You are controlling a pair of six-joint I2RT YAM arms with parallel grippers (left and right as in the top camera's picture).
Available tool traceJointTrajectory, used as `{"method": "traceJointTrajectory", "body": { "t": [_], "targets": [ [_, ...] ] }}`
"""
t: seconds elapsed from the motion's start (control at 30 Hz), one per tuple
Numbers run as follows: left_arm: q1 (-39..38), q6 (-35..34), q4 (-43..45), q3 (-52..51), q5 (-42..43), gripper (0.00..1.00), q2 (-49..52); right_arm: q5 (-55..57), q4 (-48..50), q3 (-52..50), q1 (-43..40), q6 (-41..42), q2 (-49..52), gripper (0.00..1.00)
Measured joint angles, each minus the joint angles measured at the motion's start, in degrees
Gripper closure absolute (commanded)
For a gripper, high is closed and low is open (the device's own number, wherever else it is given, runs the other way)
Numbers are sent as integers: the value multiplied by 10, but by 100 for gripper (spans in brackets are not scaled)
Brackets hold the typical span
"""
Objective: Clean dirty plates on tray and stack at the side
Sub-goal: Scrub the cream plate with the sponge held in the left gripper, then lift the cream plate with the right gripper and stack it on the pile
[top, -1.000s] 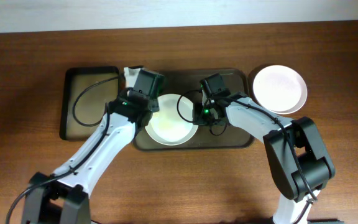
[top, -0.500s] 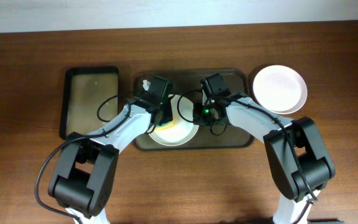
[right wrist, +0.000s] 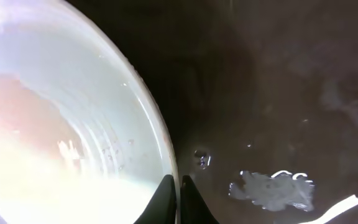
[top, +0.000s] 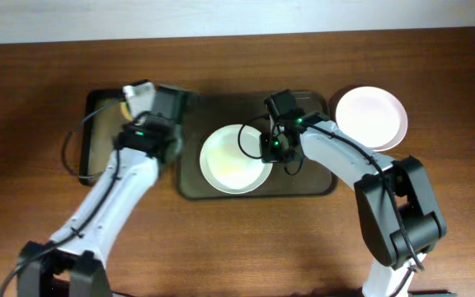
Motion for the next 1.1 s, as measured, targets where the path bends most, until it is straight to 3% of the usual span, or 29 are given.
{"method": "traceJointTrajectory", "body": {
  "t": [0.2,0.3,0.4,0.57,0.7,0.77,0.93,1.1],
  "targets": [
    [142,-3,63,0,155,100,45,16,-11,5,1,-12,-44,96],
    [190,18,95,0,250,91,97,25,-9,5,7,-15,-61,96],
    [206,35,101,0,314,43,140,59,-13,7,24,-27,-79,96],
    [206,39,109,0,338,27,146,131,-30,26,53,-56,-110,96],
    [208,42,80,11,344,18,141,267,-35,48,97,-114,-132,96],
    [211,42,71,13,345,0,116,345,-34,58,123,-153,-134,96],
    [212,43,49,29,346,1,-10,560,38,71,193,-310,-134,96],
    [212,43,28,31,346,1,-28,706,154,74,242,-477,-134,96]
  ]
}}
